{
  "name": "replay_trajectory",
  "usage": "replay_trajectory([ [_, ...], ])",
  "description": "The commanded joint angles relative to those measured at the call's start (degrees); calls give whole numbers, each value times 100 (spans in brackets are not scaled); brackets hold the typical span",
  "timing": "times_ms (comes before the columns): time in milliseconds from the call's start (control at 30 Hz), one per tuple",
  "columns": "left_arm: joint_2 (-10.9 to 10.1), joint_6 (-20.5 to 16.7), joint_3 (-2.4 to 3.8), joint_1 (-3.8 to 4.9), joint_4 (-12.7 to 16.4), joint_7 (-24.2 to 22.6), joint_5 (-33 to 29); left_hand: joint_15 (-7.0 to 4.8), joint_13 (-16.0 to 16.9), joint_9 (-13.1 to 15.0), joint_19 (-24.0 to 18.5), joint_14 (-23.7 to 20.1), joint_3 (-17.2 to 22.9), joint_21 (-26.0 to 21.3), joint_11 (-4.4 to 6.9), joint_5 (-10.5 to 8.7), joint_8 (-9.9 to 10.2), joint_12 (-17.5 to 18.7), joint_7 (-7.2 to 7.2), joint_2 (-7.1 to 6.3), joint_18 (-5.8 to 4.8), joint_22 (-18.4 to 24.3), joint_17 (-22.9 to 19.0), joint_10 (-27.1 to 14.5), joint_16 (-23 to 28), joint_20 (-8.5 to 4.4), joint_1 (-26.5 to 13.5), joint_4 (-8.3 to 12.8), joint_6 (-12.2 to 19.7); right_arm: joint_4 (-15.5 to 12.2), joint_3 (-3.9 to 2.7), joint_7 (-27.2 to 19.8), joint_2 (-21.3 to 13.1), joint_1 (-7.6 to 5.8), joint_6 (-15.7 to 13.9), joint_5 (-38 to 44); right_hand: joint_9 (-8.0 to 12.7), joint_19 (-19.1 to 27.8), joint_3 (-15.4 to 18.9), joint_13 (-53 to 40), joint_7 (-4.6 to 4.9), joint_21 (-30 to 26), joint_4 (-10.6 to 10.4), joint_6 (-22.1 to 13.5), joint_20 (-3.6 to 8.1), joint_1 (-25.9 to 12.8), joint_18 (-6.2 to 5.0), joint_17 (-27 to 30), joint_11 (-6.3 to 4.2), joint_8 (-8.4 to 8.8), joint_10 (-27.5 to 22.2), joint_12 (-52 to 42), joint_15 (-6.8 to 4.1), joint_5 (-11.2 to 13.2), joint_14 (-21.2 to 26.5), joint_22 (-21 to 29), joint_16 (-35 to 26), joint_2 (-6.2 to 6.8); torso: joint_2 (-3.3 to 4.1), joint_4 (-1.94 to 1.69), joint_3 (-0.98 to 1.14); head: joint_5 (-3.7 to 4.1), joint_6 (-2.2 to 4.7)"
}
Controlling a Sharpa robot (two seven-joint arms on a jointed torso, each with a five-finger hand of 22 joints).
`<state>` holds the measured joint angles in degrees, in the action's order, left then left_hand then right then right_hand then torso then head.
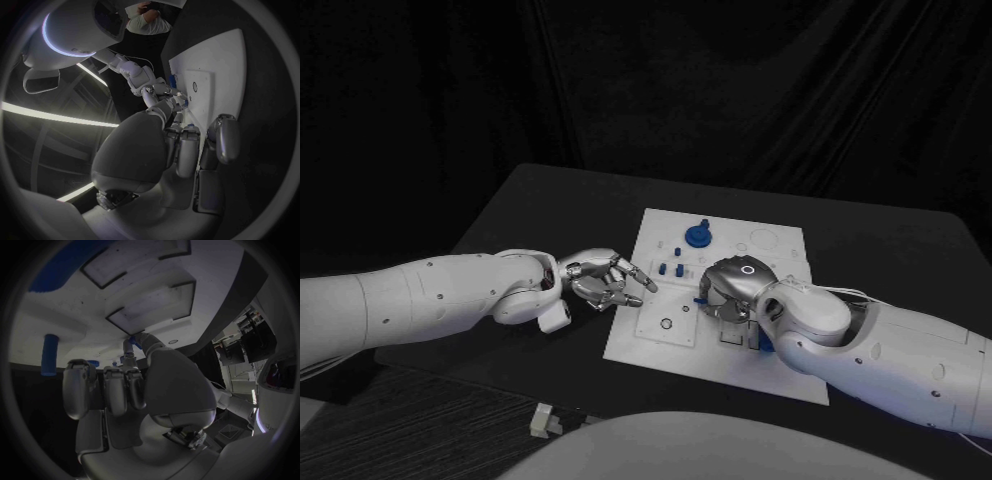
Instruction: Assemble the parts on the task board
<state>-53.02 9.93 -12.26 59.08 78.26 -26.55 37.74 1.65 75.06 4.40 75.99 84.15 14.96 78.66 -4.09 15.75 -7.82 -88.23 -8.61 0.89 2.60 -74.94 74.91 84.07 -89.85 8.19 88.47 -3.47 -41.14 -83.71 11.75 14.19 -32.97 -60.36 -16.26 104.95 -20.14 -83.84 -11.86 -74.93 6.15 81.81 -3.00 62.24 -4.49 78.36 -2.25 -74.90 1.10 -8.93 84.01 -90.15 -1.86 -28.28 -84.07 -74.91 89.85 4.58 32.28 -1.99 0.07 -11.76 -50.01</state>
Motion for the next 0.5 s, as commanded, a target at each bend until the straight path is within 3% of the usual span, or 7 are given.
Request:
replay_trajectory([
  [33,27,5,4,-2,16,-136,-25,6,1241,-5,-62,585,61,-26,3,46,-41,25,-26,29,105,-1023,1509,265,-15,-7,7,1,12,-83,12,-101,-66,-8,-189,6,-57,-196,-1,-1507,-163,2,43,220,48,44,15,-1510,-36,-41,599,15,-56,-25,-593,-1235,15,-2,0,0,1,-15,1],
  [233,67,-239,4,-2,90,-352,-21,-3,1230,-22,-132,585,106,-74,30,118,-13,36,34,21,121,-1003,1509,246,-15,-12,1,5,101,-426,12,-54,-225,-230,-113,75,-92,-204,26,-1507,-172,17,37,211,61,-4,19,-1510,-47,-52,599,15,-68,-6,-593,-1240,15,12,-2,-1,0,23,1],
  [400,79,-448,4,-3,173,-596,507,-119,1239,-32,-157,585,142,-77,191,180,13,31,312,-28,130,-999,1509,255,-15,-102,-76,-22,218,-662,12,12,-297,-370,57,91,-117,-204,50,-1507,-171,15,18,171,71,-64,20,-1510,-51,-42,599,15,-75,-1,-593,-1239,15,22,0,-1,0,44,1],
  [500,96,-484,4,-3,219,-653,754,-146,1248,-43,-148,585,139,-68,218,176,43,24,362,-51,127,-1002,1509,266,-15,-126,-100,-30,333,-735,12,20,-295,-403,114,95,-123,-204,55,-1507,-170,14,14,158,73,-79,19,-1510,-50,-38,599,15,-76,-1,-593,-1239,15,26,-2,2,0,37,1],
])
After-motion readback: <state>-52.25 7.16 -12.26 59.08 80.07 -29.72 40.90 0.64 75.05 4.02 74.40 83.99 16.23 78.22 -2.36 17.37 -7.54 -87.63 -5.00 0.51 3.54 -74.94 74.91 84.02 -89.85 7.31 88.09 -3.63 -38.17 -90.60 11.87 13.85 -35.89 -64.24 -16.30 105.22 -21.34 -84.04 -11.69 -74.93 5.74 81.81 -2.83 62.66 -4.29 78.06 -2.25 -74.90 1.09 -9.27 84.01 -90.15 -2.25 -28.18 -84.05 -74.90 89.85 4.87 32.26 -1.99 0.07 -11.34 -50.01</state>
